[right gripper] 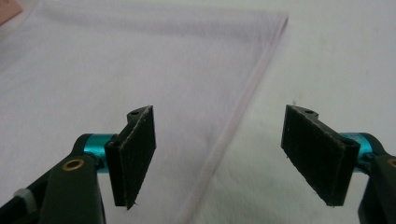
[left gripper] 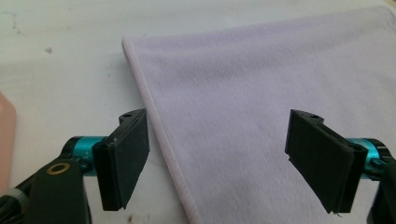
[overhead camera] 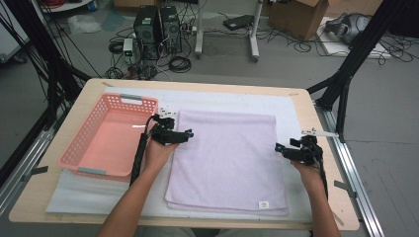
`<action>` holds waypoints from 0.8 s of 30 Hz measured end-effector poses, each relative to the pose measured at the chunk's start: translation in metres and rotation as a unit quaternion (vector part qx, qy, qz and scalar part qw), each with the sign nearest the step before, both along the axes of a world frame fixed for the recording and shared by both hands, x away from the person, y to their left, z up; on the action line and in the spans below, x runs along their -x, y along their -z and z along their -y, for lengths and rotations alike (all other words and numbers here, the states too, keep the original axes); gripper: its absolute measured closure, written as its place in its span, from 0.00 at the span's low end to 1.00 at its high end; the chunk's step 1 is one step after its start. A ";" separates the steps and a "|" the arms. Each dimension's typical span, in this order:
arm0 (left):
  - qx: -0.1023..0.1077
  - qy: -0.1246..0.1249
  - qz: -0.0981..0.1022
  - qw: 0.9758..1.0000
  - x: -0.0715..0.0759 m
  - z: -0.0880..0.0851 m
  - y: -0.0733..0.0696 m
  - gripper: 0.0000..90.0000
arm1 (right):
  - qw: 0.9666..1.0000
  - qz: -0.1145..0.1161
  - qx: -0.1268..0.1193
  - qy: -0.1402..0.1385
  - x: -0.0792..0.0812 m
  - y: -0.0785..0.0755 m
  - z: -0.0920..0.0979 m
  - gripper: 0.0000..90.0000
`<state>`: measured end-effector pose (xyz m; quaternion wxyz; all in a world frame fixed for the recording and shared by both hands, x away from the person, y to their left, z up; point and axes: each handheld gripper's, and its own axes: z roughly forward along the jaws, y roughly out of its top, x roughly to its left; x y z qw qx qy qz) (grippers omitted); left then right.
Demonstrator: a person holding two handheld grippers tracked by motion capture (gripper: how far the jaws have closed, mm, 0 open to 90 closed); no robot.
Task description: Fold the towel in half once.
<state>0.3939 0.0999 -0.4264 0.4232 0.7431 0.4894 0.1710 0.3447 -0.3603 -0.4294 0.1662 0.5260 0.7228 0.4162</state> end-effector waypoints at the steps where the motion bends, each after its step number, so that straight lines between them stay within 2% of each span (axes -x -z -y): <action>1: -0.003 -0.001 -0.003 1.000 0.002 -0.001 0.001 0.27 | 1.000 -0.005 0.004 0.002 0.002 0.004 0.001 0.28; 4: -0.031 0.001 -0.023 0.999 0.006 -0.003 0.005 0.31 | 1.000 -0.011 0.016 0.002 0.003 0.012 -0.001 0.36; 7: -0.048 -0.014 -0.022 0.999 0.010 -0.006 0.010 0.36 | 0.999 -0.008 0.036 0.007 0.000 0.014 -0.008 0.44; 9: -0.049 -0.017 -0.029 0.998 0.011 -0.007 0.016 0.36 | 0.999 -0.017 0.042 0.009 -0.003 0.018 -0.011 0.49; 12: -0.049 -0.022 -0.011 0.999 0.015 -0.006 0.022 0.36 | 0.997 -0.009 0.079 0.014 -0.003 0.018 -0.017 0.58; 13: -0.049 -0.022 -0.011 0.999 0.015 -0.006 0.022 0.36 | 0.996 -0.008 0.084 0.008 -0.002 0.017 -0.019 0.69; 14: -0.050 -0.024 0.005 0.998 0.019 -0.007 0.025 0.38 | 0.996 -0.007 0.087 -0.006 0.000 0.016 -0.023 0.79; 15: -0.052 -0.026 0.013 0.998 0.022 -0.007 0.025 0.42 | 0.994 0.001 0.111 -0.013 0.002 0.015 -0.030 0.84; 16: -0.049 -0.016 0.015 0.999 0.024 -0.007 0.025 0.50 | 0.991 0.007 0.132 -0.013 0.004 0.015 -0.036 0.88; 17: -0.043 0.002 0.014 0.999 0.026 -0.007 0.025 0.63 | 0.990 0.006 0.141 -0.010 0.005 0.014 -0.041 0.91; 18: -0.025 0.010 0.002 1.000 0.026 -0.006 0.024 0.79 | 0.990 0.001 0.138 -0.005 0.005 0.014 -0.042 0.94; 19: -0.014 0.007 -0.010 1.000 0.026 -0.005 0.024 0.93 | 0.992 -0.006 0.125 -0.002 0.004 0.014 -0.040 0.95; 21: -0.004 -0.006 -0.025 1.000 0.022 -0.005 0.021 0.95 | 0.996 -0.018 0.092 0.003 0.000 0.013 -0.034 0.97; 24: 0.000 -0.033 -0.018 0.999 0.015 -0.005 0.022 0.96 | 0.995 -0.002 0.098 0.020 -0.006 0.014 -0.031 0.98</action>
